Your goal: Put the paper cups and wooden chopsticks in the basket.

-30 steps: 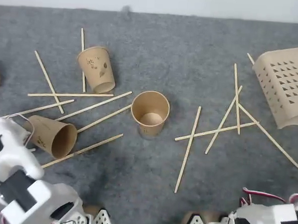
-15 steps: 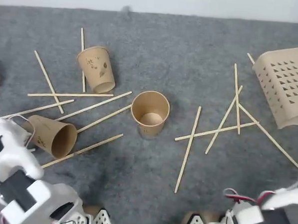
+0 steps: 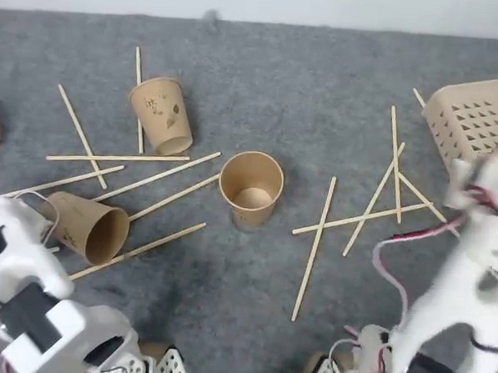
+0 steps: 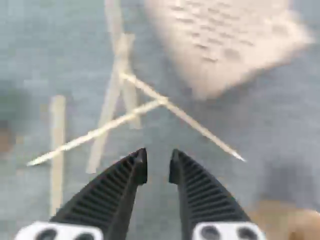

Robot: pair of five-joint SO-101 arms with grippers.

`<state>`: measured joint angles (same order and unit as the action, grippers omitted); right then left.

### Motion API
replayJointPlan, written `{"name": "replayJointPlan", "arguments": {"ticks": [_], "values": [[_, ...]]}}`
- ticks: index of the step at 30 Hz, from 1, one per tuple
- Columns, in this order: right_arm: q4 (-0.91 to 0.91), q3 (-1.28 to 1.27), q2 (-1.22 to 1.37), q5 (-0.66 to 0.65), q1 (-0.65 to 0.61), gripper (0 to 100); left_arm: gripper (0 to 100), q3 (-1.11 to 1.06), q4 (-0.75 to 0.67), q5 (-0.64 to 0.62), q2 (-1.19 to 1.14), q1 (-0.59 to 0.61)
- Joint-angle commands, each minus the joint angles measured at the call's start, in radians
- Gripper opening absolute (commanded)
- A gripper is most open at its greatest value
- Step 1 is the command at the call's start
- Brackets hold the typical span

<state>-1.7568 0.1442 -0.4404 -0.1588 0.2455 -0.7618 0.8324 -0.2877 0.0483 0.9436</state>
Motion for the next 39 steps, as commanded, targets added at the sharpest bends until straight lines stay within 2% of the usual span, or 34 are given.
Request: {"name": "replayJointPlan", "arguments": {"ticks": [1,7,13,22,29,39], "values": [[-0.016,0.009,0.010,0.140,-0.266,13.0,1,0.007,-0.014,0.002,0.015,-0.003],[0.094,0.003,0.117,0.164,-0.564,13.3,1,0.007,-0.014,0.002,0.015,-0.003],[0.174,0.003,0.328,0.164,-0.694,13.4,1,0.007,-0.015,0.002,0.015,-0.003],[0.298,0.008,0.565,0.167,-0.716,13.4,1,0.008,-0.015,0.002,0.015,-0.008],[0.308,0.003,0.665,0.172,-0.714,13.0,1,0.008,-0.017,0.002,0.015,-0.009],[0.176,0.132,0.530,0.173,-0.716,13.4,1,0.008,-0.017,0.038,0.015,-0.009]]}}
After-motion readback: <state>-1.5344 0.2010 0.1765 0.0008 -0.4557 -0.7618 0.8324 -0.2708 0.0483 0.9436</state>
